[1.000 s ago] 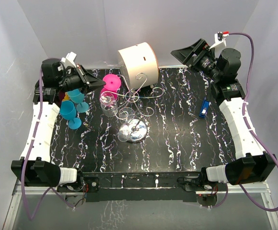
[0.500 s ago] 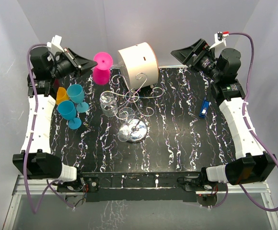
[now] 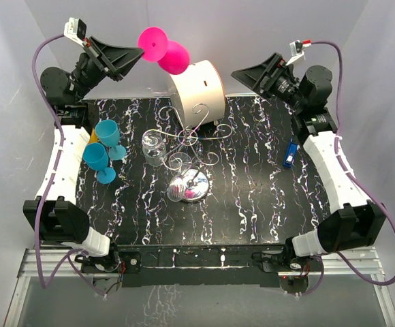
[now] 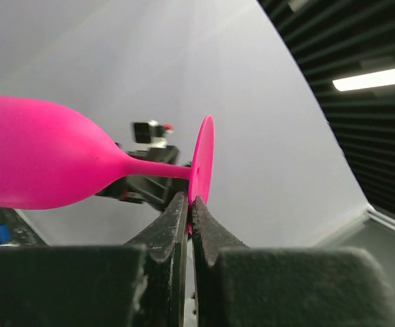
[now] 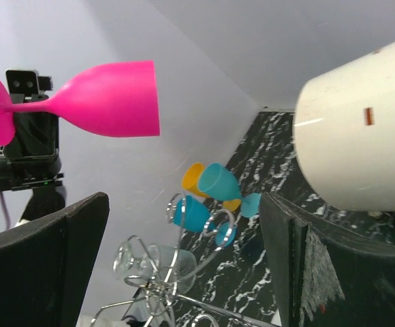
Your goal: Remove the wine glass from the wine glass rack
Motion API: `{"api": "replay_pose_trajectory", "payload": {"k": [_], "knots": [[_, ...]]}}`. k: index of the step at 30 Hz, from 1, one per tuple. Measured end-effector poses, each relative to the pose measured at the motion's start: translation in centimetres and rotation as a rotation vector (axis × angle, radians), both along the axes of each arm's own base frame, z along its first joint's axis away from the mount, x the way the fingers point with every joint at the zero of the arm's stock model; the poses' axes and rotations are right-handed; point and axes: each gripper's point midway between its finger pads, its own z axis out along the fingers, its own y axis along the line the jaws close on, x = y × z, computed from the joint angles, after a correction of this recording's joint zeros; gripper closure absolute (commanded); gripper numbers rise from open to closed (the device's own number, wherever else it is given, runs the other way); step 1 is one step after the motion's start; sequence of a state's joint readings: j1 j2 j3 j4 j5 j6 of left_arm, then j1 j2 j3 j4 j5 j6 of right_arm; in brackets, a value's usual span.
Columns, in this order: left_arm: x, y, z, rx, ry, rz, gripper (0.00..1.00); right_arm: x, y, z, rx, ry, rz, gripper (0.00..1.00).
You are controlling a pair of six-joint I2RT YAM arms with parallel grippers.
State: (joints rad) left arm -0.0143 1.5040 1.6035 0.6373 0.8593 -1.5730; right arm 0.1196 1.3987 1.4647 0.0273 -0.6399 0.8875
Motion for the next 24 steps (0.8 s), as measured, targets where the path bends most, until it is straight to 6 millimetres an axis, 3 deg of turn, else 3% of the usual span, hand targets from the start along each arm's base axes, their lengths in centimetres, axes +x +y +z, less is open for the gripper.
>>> {"api": "replay_pose_trajectory", "payload": {"k": [5,11,17,24], "knots": [[-3.9,-1.9,3.2,-0.104,-0.080,-0.138,1.00,-1.0,3.7,1.6,0.074,-0.058,0.143,0.09],[-6.0,-2.4,4.3,-0.195,-0.095,-0.229,1.00,-3.2,7.1,4.6,0.194,-0.143,0.289,0.09],[-6.6,-2.6,3.3,-0.265,-0.062,-0.282,1.00,-6.0,7.6,8.7,0.314,-0.264,0.361,0.14],[-7.9,-2.6,3.8,-0.317,-0.087,-0.325,1.00,-7.3,8.3,10.3,0.395,-0.295,0.421,0.18]]}}
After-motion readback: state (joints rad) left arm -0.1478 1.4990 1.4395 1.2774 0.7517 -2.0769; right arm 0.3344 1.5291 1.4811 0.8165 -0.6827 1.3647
